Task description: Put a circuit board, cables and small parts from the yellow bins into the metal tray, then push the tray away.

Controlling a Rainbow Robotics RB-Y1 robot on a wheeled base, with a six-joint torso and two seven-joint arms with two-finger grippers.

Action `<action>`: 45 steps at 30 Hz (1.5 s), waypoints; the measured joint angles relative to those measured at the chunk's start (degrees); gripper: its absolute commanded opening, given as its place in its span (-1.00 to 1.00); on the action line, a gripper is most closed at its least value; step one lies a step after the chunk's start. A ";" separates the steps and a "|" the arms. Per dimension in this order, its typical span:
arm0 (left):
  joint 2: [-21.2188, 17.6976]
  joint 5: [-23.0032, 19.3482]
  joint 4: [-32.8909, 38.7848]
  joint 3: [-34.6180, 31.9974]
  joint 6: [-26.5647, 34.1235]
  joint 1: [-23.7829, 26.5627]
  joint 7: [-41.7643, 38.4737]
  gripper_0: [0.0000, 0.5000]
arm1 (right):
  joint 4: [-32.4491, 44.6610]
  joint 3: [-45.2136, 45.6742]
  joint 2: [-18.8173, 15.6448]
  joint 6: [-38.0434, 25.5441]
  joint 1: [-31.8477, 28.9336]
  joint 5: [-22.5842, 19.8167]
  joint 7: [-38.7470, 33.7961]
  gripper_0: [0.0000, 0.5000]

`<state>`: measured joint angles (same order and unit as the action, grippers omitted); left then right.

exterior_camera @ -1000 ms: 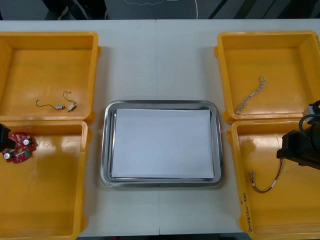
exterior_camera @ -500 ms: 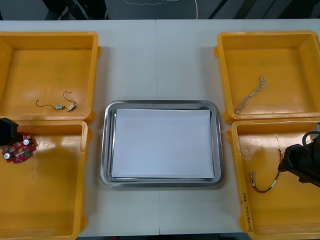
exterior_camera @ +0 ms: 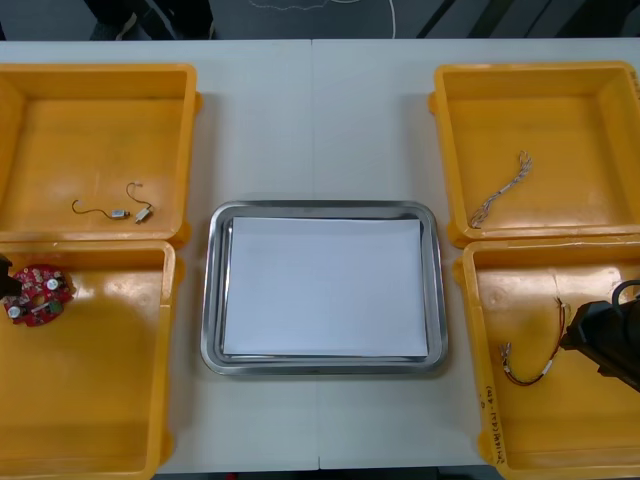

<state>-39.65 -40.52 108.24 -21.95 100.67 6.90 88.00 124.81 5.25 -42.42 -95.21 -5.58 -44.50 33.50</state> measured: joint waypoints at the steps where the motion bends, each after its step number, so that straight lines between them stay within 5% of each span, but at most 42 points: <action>1: 0.00 -0.22 -0.43 -0.08 -0.15 0.00 2.52 1.00 | 0.00 -0.42 0.00 0.36 -0.05 1.22 -0.84 1.00; 7: 0.00 -1.00 -3.50 -0.08 -3.00 0.00 6.06 1.00 | -0.32 -6.46 0.00 4.88 -0.07 10.04 -6.02 1.00; 45: 0.00 -0.88 -11.19 3.96 -10.28 -1.17 7.93 1.00 | -5.54 -14.50 0.66 13.25 -0.06 11.67 -7.94 1.00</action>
<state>-39.65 -41.39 97.04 -17.98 90.39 5.73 95.92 119.26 -9.25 -41.75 -81.95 -5.64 -32.83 25.56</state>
